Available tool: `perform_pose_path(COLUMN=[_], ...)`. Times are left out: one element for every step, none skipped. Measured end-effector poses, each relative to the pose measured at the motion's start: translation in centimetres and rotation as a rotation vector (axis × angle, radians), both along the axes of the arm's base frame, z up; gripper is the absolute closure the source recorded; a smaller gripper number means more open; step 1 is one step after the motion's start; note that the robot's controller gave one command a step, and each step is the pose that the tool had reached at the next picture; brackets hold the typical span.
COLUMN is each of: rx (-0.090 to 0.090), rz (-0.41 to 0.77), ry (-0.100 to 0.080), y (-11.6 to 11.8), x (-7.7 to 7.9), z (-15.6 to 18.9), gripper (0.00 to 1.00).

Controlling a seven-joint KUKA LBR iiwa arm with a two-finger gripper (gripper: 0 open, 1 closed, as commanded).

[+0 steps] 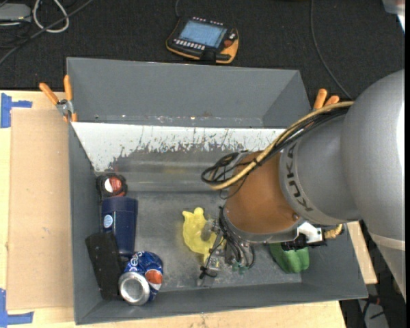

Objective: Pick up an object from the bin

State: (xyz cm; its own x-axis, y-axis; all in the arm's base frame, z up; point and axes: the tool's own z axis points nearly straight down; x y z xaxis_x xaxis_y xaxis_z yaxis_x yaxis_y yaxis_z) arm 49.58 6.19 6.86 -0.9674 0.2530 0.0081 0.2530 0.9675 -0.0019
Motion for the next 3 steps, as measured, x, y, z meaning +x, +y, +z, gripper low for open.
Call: perform_pose_path(rx=[0.000,0.000,0.000], rz=[-0.018,-0.018,-0.019], ry=[0.004,0.004,0.008], y=[-0.1,-0.1,-0.2], x=[-0.1,-0.1,-0.3], z=[0.0,0.0,2.0], gripper=[1.00,1.00,1.00])
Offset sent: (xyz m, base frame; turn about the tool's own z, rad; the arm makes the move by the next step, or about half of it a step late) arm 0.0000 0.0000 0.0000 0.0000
